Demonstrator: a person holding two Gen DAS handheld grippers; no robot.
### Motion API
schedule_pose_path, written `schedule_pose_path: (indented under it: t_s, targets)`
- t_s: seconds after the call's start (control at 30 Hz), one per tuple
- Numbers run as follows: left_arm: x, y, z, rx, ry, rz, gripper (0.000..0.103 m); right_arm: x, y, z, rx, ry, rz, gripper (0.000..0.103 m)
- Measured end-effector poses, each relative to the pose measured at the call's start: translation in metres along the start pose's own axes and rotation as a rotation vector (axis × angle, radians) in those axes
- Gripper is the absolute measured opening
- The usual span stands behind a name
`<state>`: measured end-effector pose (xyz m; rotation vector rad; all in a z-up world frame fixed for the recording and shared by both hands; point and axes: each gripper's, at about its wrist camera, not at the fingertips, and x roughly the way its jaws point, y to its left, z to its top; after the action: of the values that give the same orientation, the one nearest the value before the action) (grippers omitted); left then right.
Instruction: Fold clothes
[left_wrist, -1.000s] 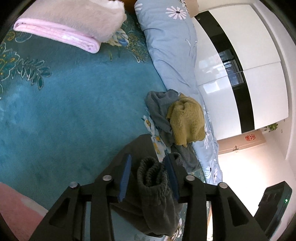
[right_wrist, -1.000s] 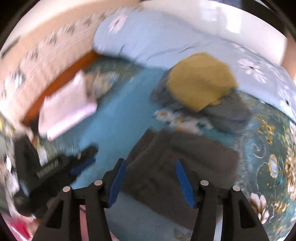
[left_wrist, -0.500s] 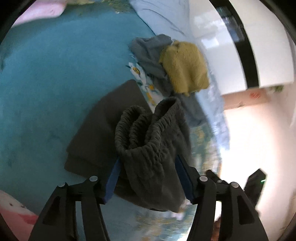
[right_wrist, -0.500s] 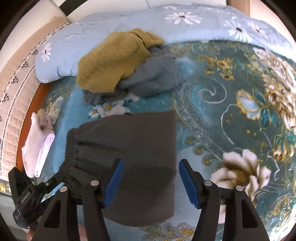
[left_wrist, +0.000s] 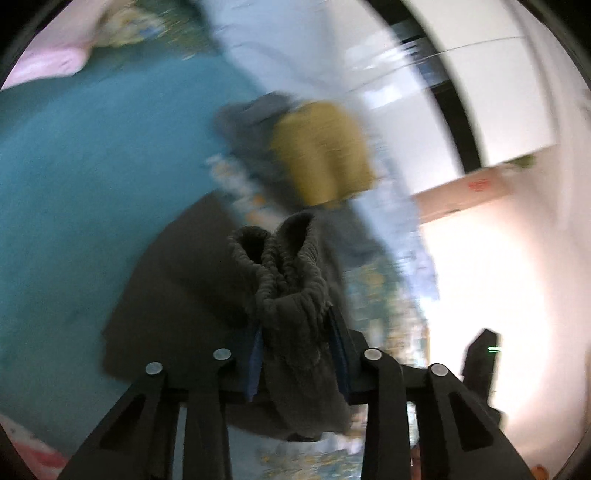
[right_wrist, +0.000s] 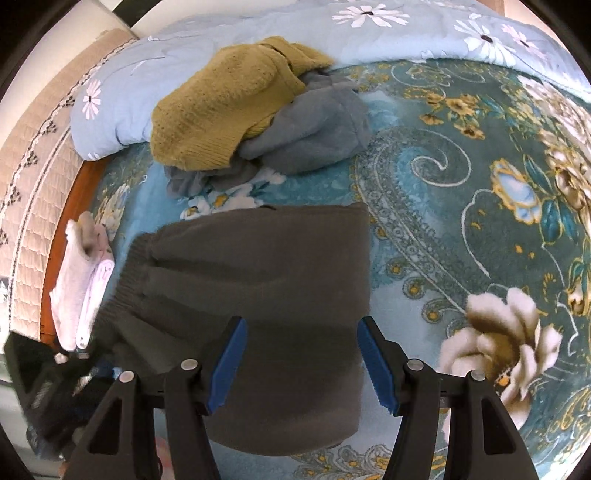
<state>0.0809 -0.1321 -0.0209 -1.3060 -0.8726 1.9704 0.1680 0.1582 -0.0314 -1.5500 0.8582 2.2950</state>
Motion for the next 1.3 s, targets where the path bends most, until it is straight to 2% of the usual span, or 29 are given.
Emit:
schedule_pose_path:
  t_s: [0.07,0.1,0.2,0.27,0.37,0.4,0.47,0.6,0.83,0.97,1.1,1.23,1.3]
  targets:
    - [-0.009,-0.003,0.002,0.012,-0.033,-0.054,0.032,-0.002,-0.003,0.0,0.01,-0.003,0.001,0.066]
    - [-0.013,0.0,0.003,-0.003,-0.045,-0.059,0.032,-0.003,-0.004,0.0,0.011,-0.006,0.0,0.066]
    - [-0.023,0.02,0.006,-0.092,-0.072,-0.026,0.032,-0.006,-0.005,0.002,0.015,-0.013,0.004,0.066]
    - [-0.027,0.044,0.008,-0.205,-0.089,0.029,0.032,-0.006,-0.004,0.002,0.012,-0.013,0.007,0.066]
    - [-0.025,0.089,0.004,-0.454,-0.078,0.092,0.032,-0.003,0.002,0.001,-0.001,0.003,0.023,0.066]
    - [-0.023,0.096,0.003,-0.49,-0.07,0.102,0.032,-0.003,0.006,0.0,-0.01,0.009,0.034,0.066]
    - [-0.022,0.1,0.004,-0.5,-0.06,0.128,0.033,-0.002,0.012,-0.002,-0.035,0.015,0.053,0.066]
    - [-0.013,0.095,0.006,-0.454,-0.031,0.181,0.034,0.002,0.027,-0.008,-0.093,0.032,0.084,0.066]
    - [0.001,0.076,0.007,-0.322,0.03,0.216,0.035,0.011,0.034,-0.016,-0.126,0.074,0.103,0.066]
    - [-0.006,0.076,0.006,-0.341,0.006,0.202,0.035,0.016,0.029,-0.019,-0.123,0.093,0.099,0.066]
    - [-0.021,0.046,0.008,-0.213,-0.011,0.234,0.039,0.012,0.022,-0.013,-0.095,0.082,0.114,0.066]
    - [-0.041,0.014,0.016,-0.063,-0.067,0.366,0.04,0.003,0.017,-0.001,-0.084,0.041,0.111,0.066]
    - [-0.044,-0.004,0.022,0.0,-0.075,0.375,0.04,0.002,0.014,0.004,-0.071,0.031,0.102,0.066]
